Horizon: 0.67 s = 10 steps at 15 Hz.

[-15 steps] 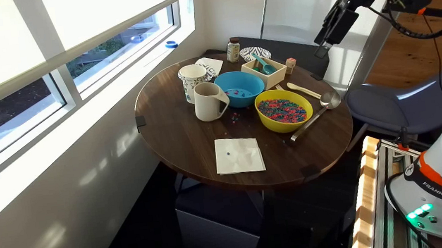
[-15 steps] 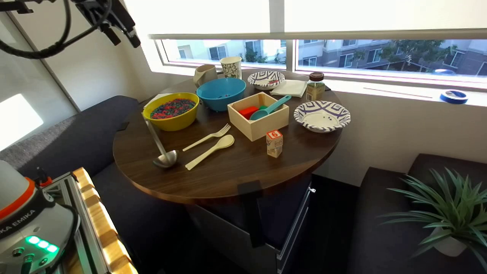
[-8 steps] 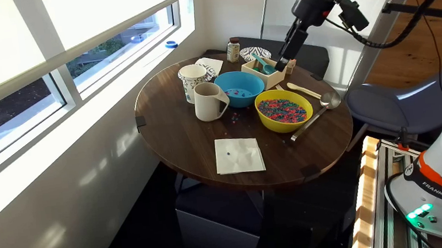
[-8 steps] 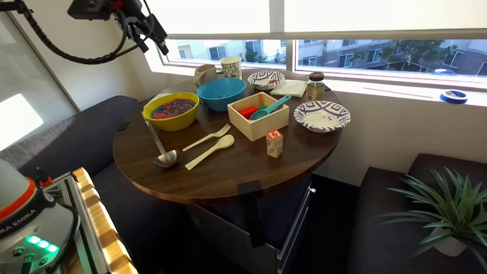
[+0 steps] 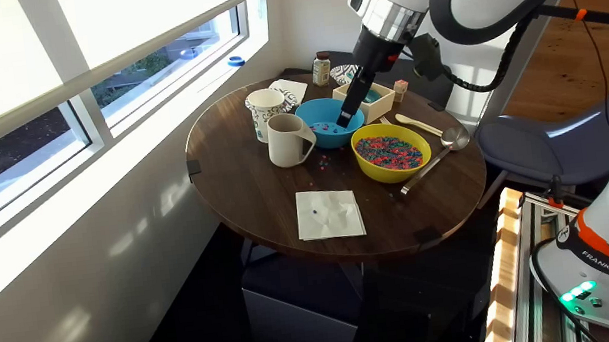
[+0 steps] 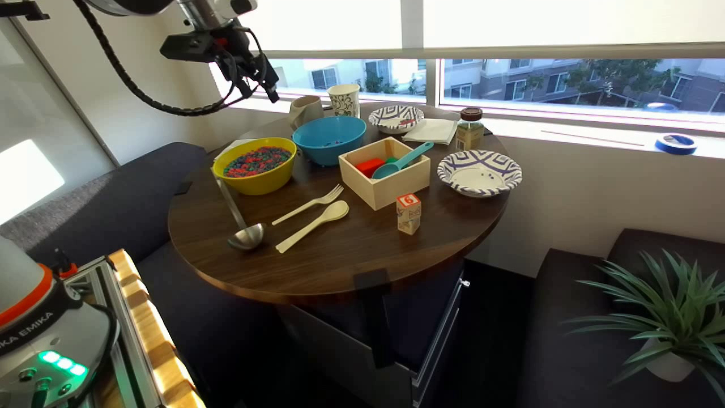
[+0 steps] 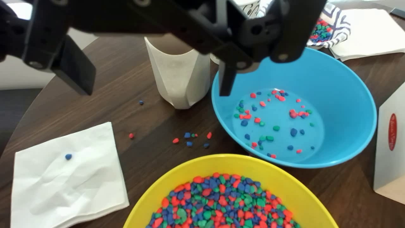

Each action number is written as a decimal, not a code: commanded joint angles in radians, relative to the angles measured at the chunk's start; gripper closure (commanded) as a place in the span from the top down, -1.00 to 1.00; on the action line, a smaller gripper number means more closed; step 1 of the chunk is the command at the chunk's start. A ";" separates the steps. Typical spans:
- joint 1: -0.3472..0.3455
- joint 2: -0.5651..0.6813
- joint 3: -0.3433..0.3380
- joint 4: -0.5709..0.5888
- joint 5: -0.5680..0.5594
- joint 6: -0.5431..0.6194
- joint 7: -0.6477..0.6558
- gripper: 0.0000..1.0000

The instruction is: Pour the contents of the mug into the blue bowl

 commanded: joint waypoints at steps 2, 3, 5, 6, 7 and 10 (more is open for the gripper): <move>-0.008 0.139 0.031 0.051 -0.004 0.092 0.030 1.00; -0.006 0.163 0.036 0.058 -0.002 0.111 0.029 1.00; -0.007 0.210 0.047 0.068 -0.013 0.161 0.044 1.00; -0.005 0.230 0.050 0.070 -0.010 0.191 0.032 1.00; -0.007 0.252 0.055 0.075 -0.019 0.216 0.045 1.00; -0.012 0.301 0.058 0.089 -0.043 0.274 0.058 0.98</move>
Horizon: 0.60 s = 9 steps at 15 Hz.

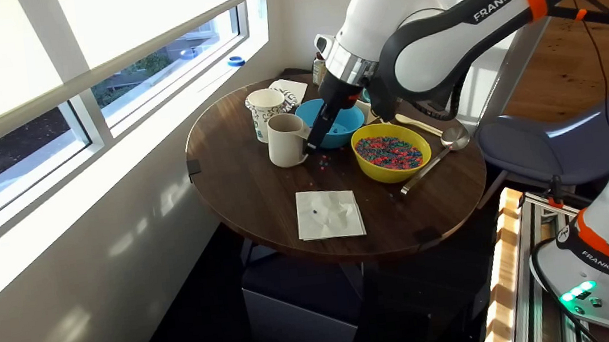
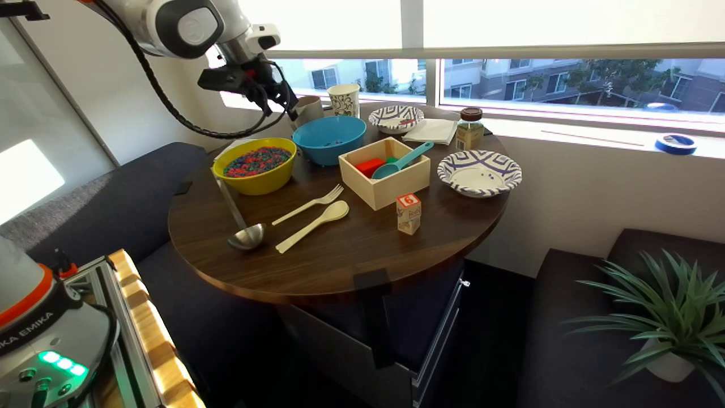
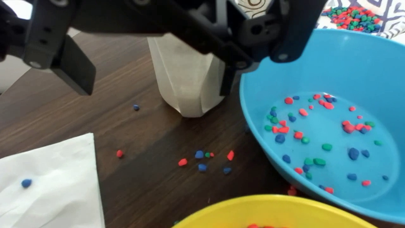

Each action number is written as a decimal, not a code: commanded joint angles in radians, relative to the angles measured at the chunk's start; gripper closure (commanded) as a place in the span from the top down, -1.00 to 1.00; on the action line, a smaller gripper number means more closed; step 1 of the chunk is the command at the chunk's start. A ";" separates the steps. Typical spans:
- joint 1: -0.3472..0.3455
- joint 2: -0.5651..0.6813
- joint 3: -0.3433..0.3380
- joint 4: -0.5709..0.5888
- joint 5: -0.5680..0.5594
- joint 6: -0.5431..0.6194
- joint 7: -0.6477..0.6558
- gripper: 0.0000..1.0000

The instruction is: Pour the contents of the mug into the blue bowl

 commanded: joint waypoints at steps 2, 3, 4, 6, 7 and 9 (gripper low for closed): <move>-0.015 0.077 0.008 0.033 -0.054 0.071 0.044 0.58; -0.016 0.084 0.006 0.039 -0.060 0.075 0.044 0.39; -0.017 0.090 0.006 0.044 -0.067 0.073 0.048 0.24; -0.018 0.094 0.008 0.055 -0.059 0.046 0.046 -0.10; -0.018 0.094 0.008 0.059 -0.061 0.039 0.048 -0.28; -0.019 0.089 0.007 0.064 -0.064 0.029 0.052 -0.47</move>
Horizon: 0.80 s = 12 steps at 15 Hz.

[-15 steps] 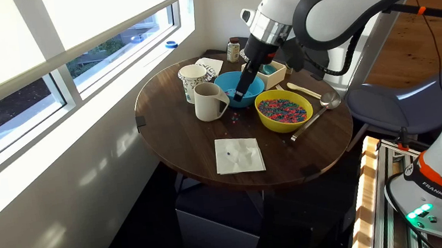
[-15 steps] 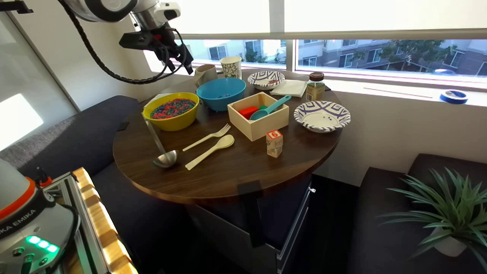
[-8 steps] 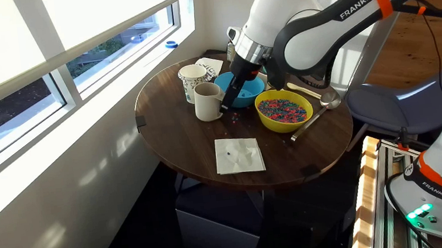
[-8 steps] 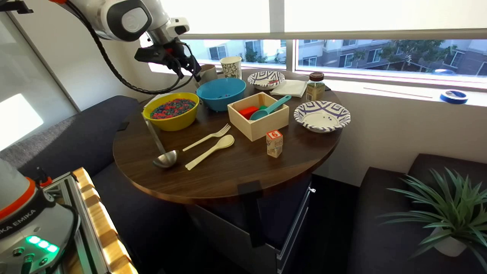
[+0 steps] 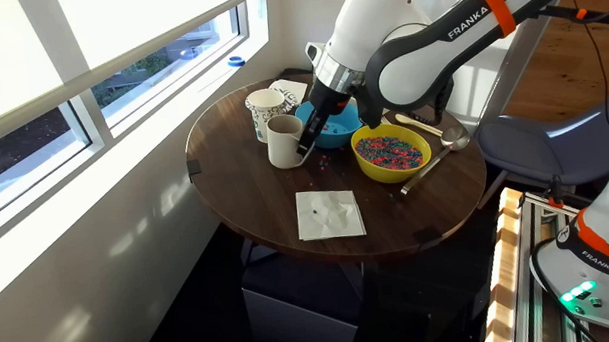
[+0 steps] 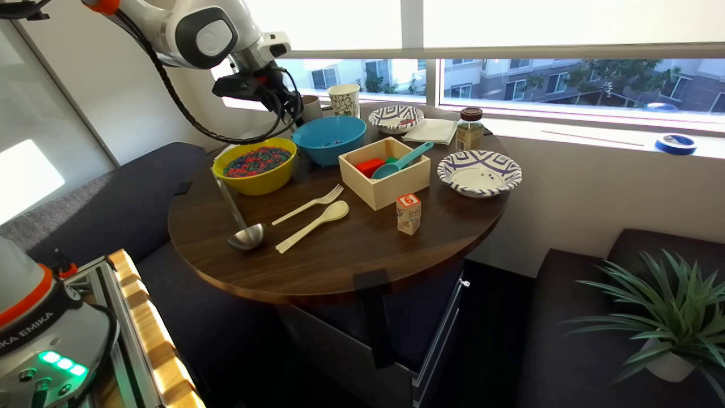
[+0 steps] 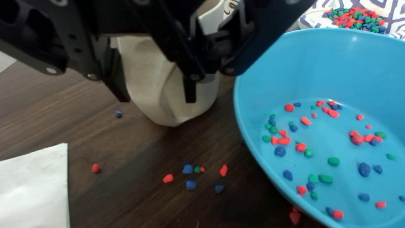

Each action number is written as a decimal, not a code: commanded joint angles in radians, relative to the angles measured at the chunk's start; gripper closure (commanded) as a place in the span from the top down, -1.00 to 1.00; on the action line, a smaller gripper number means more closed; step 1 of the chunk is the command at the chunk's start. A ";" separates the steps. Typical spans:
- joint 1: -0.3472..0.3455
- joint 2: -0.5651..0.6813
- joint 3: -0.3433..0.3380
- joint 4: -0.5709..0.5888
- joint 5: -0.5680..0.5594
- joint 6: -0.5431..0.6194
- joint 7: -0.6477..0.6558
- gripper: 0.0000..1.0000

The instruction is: Pour the contents of the mug into the blue bowl

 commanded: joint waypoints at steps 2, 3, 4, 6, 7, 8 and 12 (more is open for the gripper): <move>-0.006 -0.002 0.008 0.024 -0.022 -0.050 0.036 -0.55; -0.006 -0.006 0.009 0.025 -0.021 -0.062 0.042 -0.53; -0.005 -0.010 0.009 0.026 -0.020 -0.073 0.048 -0.46; -0.005 -0.014 0.009 0.028 -0.024 -0.081 0.056 -0.36; -0.005 -0.016 0.010 0.030 -0.021 -0.083 0.053 -0.44; -0.006 -0.018 0.010 0.030 -0.023 -0.082 0.057 -0.60; -0.006 -0.024 0.009 0.027 -0.030 -0.080 0.062 -0.85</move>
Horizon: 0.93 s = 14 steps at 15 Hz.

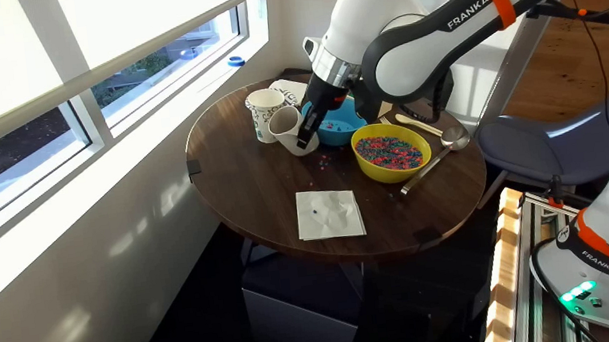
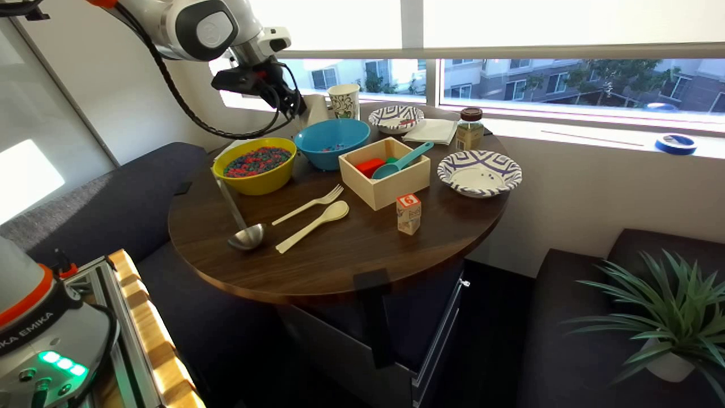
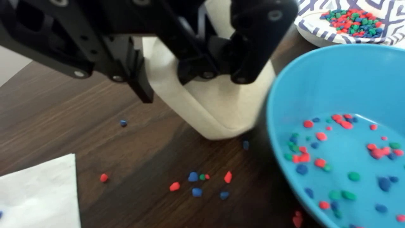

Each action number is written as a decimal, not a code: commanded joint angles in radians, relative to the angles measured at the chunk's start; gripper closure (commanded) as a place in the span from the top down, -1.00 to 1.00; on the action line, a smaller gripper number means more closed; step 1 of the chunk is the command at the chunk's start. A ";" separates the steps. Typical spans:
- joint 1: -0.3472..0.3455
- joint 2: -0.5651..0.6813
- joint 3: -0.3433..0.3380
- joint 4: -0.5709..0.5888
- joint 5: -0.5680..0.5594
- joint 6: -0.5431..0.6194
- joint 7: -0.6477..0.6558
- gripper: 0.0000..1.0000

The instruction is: Pour the contents of the mug into the blue bowl

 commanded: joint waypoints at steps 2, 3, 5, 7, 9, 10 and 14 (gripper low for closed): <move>-0.008 -0.025 0.005 -0.006 -0.027 -0.032 0.033 -0.76; -0.008 -0.026 0.005 -0.008 -0.026 -0.030 0.033 -0.74; -0.008 -0.030 0.006 -0.012 -0.026 -0.017 0.027 -0.84; -0.007 -0.039 0.008 -0.013 -0.025 -0.011 0.024 -0.99; -0.006 -0.054 0.012 -0.015 -0.011 -0.002 0.013 -1.00; -0.006 -0.062 0.015 -0.017 0.002 0.003 0.001 -0.98; -0.004 -0.094 0.021 -0.033 0.064 0.042 -0.056 -0.98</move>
